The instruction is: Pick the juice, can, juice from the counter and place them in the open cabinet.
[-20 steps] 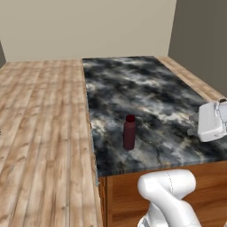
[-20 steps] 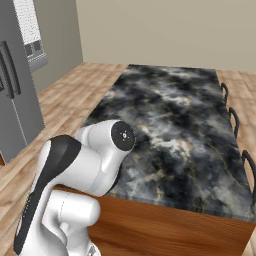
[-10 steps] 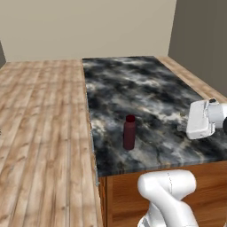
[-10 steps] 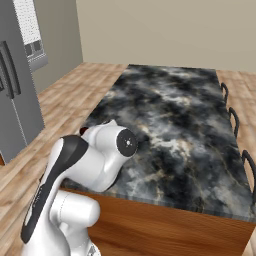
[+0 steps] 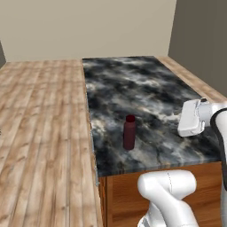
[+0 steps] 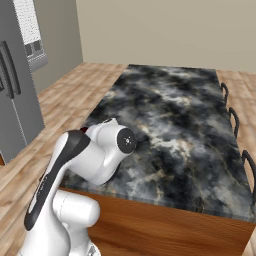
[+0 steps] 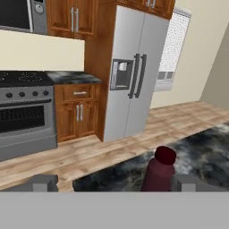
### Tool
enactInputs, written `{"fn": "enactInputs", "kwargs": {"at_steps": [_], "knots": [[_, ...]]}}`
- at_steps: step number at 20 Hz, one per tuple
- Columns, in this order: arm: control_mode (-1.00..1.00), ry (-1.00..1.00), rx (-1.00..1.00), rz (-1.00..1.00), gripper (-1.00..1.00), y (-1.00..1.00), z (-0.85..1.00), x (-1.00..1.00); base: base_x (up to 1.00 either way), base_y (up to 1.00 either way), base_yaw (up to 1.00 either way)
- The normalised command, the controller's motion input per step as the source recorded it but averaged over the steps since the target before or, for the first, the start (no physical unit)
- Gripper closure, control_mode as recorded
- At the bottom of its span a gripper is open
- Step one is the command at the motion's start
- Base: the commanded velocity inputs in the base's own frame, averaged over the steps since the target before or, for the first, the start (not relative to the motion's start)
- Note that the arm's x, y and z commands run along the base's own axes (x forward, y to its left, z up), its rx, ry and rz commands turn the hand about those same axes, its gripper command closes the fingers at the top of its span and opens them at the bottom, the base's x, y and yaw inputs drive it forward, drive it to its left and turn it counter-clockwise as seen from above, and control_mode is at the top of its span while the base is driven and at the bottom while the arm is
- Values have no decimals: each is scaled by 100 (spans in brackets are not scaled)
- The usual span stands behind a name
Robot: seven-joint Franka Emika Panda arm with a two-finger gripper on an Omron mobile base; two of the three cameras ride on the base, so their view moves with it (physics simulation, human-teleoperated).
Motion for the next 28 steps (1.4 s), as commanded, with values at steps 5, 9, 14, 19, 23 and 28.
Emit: {"fn": "enactInputs", "kwargs": {"at_steps": [5, 9, 14, 19, 23, 28], "knots": [[-100, 0, 0, 1, -100, 2, -12, 20, 0, 0, 0], [-100, 0, 0, 4, -100, 4, -14, 14, 0, 0, 0], [-100, -1, 0, 9, -100, 4, -11, 14, 0, 0, 0], [-100, -2, 0, 9, -100, 9, -8, 11, 0, 0, 0], [-100, -2, 0, 6, -100, 9, -1, 19, 0, 0, 0], [-100, -4, 0, 7, -100, 9, 0, 20, 0, 0, 0]]}}
